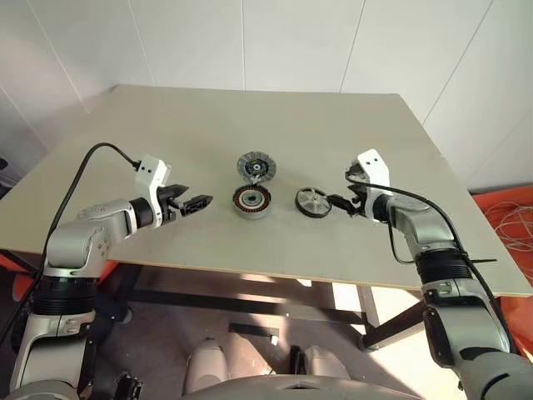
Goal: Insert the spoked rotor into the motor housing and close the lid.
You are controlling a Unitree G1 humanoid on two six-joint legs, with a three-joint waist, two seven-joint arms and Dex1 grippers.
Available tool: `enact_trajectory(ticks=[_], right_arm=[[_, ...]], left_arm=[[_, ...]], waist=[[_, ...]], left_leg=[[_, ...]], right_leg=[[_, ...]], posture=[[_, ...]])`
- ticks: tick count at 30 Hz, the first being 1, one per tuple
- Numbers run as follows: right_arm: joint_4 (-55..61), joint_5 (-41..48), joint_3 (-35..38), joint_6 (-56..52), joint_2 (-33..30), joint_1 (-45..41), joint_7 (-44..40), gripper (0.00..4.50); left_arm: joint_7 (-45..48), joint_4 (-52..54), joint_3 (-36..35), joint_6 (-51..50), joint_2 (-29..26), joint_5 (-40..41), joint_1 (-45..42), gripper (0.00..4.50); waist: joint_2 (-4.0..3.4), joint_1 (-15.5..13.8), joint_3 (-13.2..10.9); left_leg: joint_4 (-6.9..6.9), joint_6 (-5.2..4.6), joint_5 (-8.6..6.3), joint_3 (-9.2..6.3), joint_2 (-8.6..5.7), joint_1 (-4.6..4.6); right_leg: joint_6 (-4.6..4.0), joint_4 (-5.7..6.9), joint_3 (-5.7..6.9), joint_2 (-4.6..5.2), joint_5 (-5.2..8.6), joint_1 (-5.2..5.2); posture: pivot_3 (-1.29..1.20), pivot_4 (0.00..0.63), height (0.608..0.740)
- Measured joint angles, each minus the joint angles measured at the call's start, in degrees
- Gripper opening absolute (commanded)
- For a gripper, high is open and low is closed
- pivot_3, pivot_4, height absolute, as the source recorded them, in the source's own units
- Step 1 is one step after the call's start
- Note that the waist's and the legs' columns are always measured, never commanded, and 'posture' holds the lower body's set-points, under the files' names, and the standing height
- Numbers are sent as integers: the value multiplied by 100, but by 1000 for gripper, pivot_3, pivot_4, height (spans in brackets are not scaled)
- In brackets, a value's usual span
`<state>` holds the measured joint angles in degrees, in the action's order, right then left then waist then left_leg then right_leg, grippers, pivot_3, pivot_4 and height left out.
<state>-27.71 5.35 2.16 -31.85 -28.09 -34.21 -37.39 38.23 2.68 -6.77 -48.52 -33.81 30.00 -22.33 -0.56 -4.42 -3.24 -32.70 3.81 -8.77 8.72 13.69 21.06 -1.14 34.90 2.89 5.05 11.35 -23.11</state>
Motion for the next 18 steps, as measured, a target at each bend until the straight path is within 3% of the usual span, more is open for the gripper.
enact_trajectory(ticks=[11,18], right_arm=[[-31,851,573,-1137,-32,-34,-327,3695],[667,1549,920,-2293,247,-12,-117,3695]], left_arm=[[-1,2,0,3,-2,-8,57,4500],[-1,12,0,3,-11,-15,62,4500]], waist=[[0,-18,0],[-1,-51,1]], left_leg=[[-1,0,0,0,0,0],[0,0,0,0,2,-4]], right_leg=[[-2,1,1,0,-1,0],[-1,3,1,-1,-1,1]], posture=[[0,0,740],[0,0,740]])
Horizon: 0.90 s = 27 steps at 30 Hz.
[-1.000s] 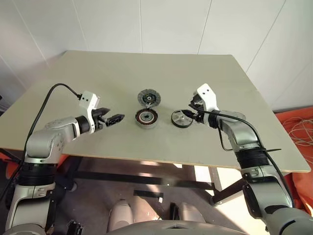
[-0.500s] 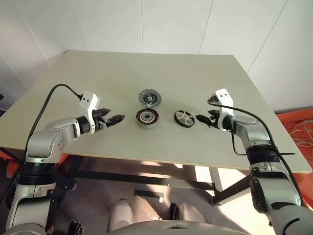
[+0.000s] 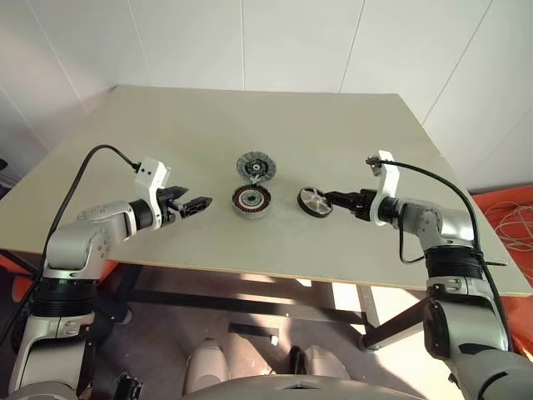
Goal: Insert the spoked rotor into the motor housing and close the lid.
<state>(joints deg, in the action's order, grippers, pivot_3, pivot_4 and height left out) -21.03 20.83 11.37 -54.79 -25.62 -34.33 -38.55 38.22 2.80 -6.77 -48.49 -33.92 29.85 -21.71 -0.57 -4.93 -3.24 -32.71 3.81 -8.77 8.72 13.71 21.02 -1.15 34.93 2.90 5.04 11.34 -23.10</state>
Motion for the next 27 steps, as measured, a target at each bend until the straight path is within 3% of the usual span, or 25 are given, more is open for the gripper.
enact_trajectory(ticks=[6,15,27], right_arm=[[581,243,69,-625,279,410,340,3695],[608,297,86,-658,311,415,576,3695],[546,869,1050,-1427,1480,76,1644,3695]], left_arm=[[0,5,0,1,-59,-55,32,4500],[4,19,0,3,-61,-81,53,4500],[2,36,-1,63,-92,-111,75,4500]], waist=[[-1,-65,0],[0,-68,0],[-2,-58,2]], left_leg=[[4,0,0,1,-3,0],[2,2,1,0,-3,-3],[26,16,9,0,-2,-18]], right_leg=[[1,-3,-1,3,1,0],[36,-3,0,5,21,5],[18,-2,-1,-1,11,0]], posture=[[0,0,740],[0,0,740],[0,0,740]])
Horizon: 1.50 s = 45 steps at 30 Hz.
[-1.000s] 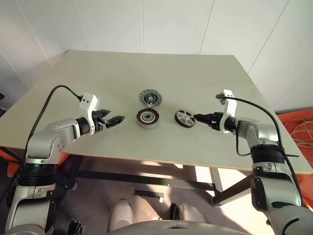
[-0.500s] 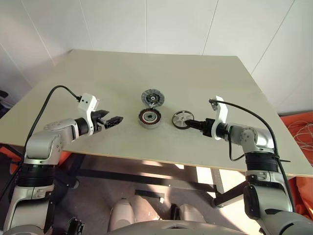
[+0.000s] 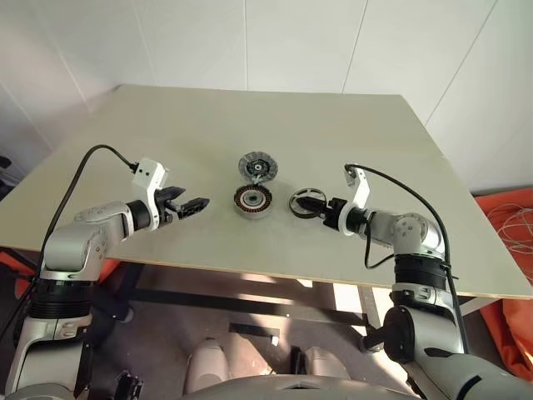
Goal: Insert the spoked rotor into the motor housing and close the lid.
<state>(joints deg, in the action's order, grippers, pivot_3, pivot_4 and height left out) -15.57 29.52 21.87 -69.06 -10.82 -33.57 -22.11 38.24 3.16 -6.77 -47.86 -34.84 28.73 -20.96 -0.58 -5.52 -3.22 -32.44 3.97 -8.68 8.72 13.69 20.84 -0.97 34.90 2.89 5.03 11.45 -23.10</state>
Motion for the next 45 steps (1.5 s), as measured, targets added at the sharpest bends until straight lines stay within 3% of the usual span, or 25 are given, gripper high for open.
enact_trajectory(ticks=[16,19,25,33,45], right_arm=[[-213,29,60,304,97,-137,463,3695],[-268,65,173,362,109,-150,577,3136],[-306,197,222,434,150,-217,672,1279],[-417,340,389,397,165,-268,817,1257],[-395,1384,1124,-895,-49,-312,559,1257]], left_arm=[[2,11,0,17,-15,-74,45,4500],[3,12,0,33,-16,-87,46,4500],[5,22,1,50,-16,-99,46,4500],[17,34,2,53,-17,-111,46,4500],[37,41,10,55,-24,-117,45,4500]], waist=[[0,-10,0],[0,-15,0],[-3,-5,2],[-3,-4,2],[-3,-7,1]], left_leg=[[4,5,3,-1,-3,-3],[4,6,3,-1,-3,-1],[8,9,5,-1,-2,-3],[11,9,5,-1,-3,-1],[16,16,9,0,-1,2]], right_leg=[[20,-2,-1,1,12,3],[20,-2,-1,2,12,3],[15,0,-1,0,8,0],[19,-3,0,0,11,0],[-1,-3,0,-1,-1,-7]], posture=[[0,0,740],[0,0,740],[0,0,740],[0,0,740],[0,0,740]])
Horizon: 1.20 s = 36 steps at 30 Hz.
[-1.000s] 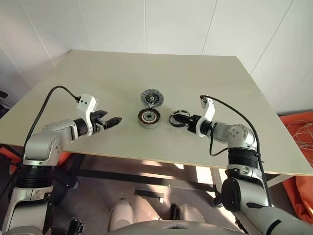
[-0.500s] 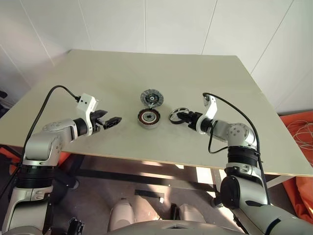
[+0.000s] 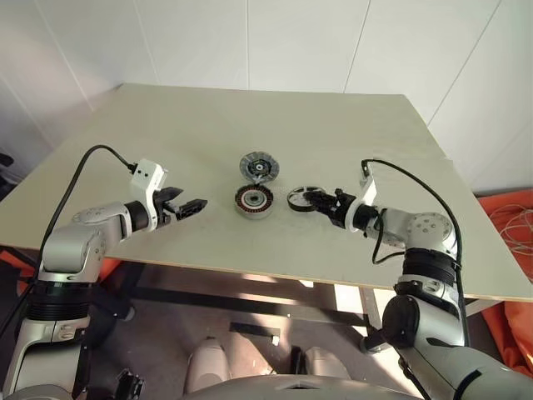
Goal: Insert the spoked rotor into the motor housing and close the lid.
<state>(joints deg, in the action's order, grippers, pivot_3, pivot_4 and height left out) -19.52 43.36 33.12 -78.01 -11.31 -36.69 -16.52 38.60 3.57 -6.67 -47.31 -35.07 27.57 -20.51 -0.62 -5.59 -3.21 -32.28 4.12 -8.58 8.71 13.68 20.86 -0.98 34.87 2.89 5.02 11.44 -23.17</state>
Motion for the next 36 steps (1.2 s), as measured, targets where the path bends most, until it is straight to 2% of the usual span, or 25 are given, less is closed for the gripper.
enact_trajectory(ticks=[4,12,36], right_arm=[[325,195,-52,-23,282,-41,-4,1257],[465,221,-715,145,934,-154,-3,1257],[-1037,-270,-1426,1629,1078,-720,-319,1257]], left_arm=[[11,-1,50,33,1,-31,-2,4500],[18,0,59,108,0,-101,-5,4500],[-14,138,22,106,-47,-102,48,4500]], waist=[[0,5,0],[0,-3,0],[0,1,0]], left_leg=[[4,12,7,0,2,-1],[5,13,8,-1,1,3],[5,22,13,-4,1,9]], right_leg=[[17,1,0,-2,10,-2],[19,0,0,-1,12,-3],[-2,2,2,-1,-1,-6]], posture=[[0,0,740],[0,0,740],[0,0,740]])
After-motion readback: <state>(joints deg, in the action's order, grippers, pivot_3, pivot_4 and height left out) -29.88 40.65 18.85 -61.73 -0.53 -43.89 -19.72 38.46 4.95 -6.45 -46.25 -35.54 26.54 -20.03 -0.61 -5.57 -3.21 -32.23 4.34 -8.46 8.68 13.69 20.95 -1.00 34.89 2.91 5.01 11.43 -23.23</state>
